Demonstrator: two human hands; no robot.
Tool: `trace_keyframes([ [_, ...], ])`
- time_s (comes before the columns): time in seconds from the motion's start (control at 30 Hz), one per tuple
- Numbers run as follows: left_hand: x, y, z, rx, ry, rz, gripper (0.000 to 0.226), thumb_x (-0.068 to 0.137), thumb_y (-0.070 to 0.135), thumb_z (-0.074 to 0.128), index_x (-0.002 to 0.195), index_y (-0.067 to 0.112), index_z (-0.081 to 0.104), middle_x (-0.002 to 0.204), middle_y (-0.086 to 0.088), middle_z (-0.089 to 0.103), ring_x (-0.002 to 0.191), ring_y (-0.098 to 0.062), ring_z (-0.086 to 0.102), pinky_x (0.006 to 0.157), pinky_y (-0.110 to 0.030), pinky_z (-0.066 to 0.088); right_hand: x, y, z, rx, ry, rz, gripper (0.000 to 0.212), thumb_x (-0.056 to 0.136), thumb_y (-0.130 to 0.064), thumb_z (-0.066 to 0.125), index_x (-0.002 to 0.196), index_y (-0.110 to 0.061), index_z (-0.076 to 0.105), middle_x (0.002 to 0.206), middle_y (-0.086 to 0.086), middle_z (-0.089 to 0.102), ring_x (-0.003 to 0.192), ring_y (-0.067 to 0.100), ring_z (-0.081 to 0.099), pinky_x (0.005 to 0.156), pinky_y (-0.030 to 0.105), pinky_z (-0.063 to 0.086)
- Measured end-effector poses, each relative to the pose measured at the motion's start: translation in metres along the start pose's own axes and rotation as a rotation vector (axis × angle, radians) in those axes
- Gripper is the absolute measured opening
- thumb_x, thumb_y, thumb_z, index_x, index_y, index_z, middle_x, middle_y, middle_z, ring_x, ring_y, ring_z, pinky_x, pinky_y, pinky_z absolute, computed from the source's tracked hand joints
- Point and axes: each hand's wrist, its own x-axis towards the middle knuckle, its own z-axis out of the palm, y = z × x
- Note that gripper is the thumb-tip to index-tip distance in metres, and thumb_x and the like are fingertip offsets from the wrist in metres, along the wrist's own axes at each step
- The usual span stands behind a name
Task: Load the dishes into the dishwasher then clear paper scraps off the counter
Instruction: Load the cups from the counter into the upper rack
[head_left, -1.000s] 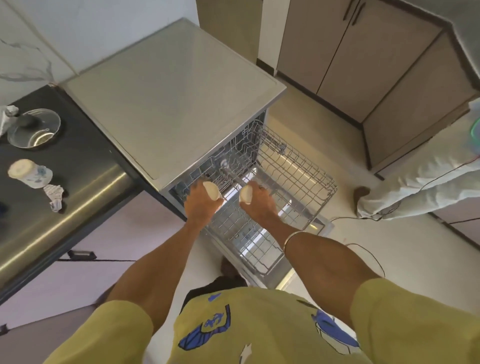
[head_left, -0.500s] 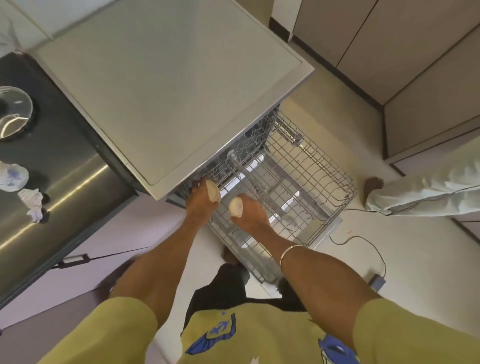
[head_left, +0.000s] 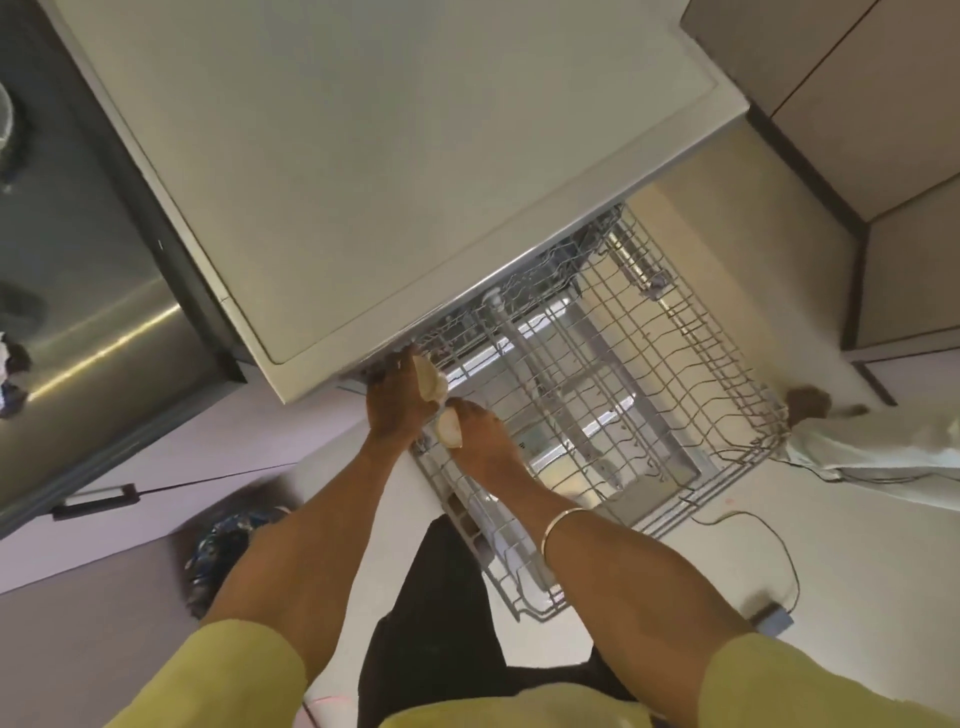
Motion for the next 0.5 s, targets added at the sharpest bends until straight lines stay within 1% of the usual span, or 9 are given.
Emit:
trace_keyframes([
  [0.1, 0.001, -0.001, 0.014, 0.096, 0.042, 0.012, 0.099, 0.065, 0.064, 0.079, 0.141, 0.017, 0.034, 0.131, -0.018, 0.059, 0.116, -0.039, 0.059, 0.101, -0.050, 0.043, 0.008, 0.006, 0.010, -0.017, 0.002, -0.011, 0.050, 0.083, -0.020, 0.063, 0.129, -0.033, 0.048, 0.118, 0.001, 0.067, 0.103, 0.025, 0.065, 0.085, 0.044, 0.055],
  [0.2, 0.003, 0.000, 0.023, 0.144, 0.059, 0.019, 0.099, 0.066, 0.062, 0.080, 0.143, 0.024, 0.031, 0.136, -0.015, 0.057, 0.121, -0.037, 0.056, 0.103, -0.051, 0.040, 0.014, 0.014, 0.024, -0.021, -0.034, 0.003, 0.053, 0.083, -0.016, 0.064, 0.131, -0.030, 0.048, 0.113, 0.003, 0.068, 0.099, 0.026, 0.066, 0.080, 0.041, 0.057],
  [0.3, 0.006, -0.001, 0.025, 0.203, 0.033, 0.010, 0.102, 0.067, 0.061, 0.080, 0.146, 0.022, 0.029, 0.143, -0.018, 0.049, 0.126, -0.041, 0.051, 0.105, -0.053, 0.040, 0.017, 0.021, 0.037, -0.048, -0.052, -0.020, 0.064, 0.079, -0.009, 0.068, 0.135, -0.029, 0.046, 0.120, 0.004, 0.066, 0.101, 0.028, 0.067, 0.078, 0.042, 0.059],
  [0.33, 0.006, -0.001, 0.024, 0.223, 0.013, 0.010, 0.101, 0.070, 0.058, 0.079, 0.148, 0.021, 0.027, 0.145, -0.019, 0.047, 0.128, -0.042, 0.049, 0.107, -0.054, 0.038, 0.016, 0.021, 0.041, -0.048, -0.048, -0.021, 0.067, 0.077, -0.006, 0.069, 0.136, -0.028, 0.046, 0.122, 0.005, 0.065, 0.101, 0.029, 0.067, 0.079, 0.042, 0.059],
  [0.43, 0.002, 0.001, 0.022, 0.222, -0.005, 0.020, 0.099, 0.075, 0.037, 0.081, 0.152, 0.017, 0.022, 0.150, -0.020, 0.040, 0.137, -0.043, 0.038, 0.113, -0.053, 0.031, 0.015, 0.021, 0.044, -0.027, -0.018, -0.010, 0.070, 0.077, 0.000, 0.070, 0.137, -0.026, 0.047, 0.126, 0.006, 0.061, 0.104, 0.029, 0.065, 0.080, 0.038, 0.057],
  [0.5, -0.002, 0.001, 0.019, 0.192, 0.008, 0.032, 0.103, 0.076, 0.030, 0.081, 0.155, 0.016, 0.018, 0.153, -0.021, 0.036, 0.141, -0.041, 0.033, 0.117, -0.051, 0.026, 0.015, 0.022, 0.047, -0.020, -0.021, -0.014, 0.075, 0.077, 0.003, 0.070, 0.142, -0.024, 0.043, 0.133, 0.007, 0.054, 0.111, 0.030, 0.061, 0.084, 0.037, 0.056],
])
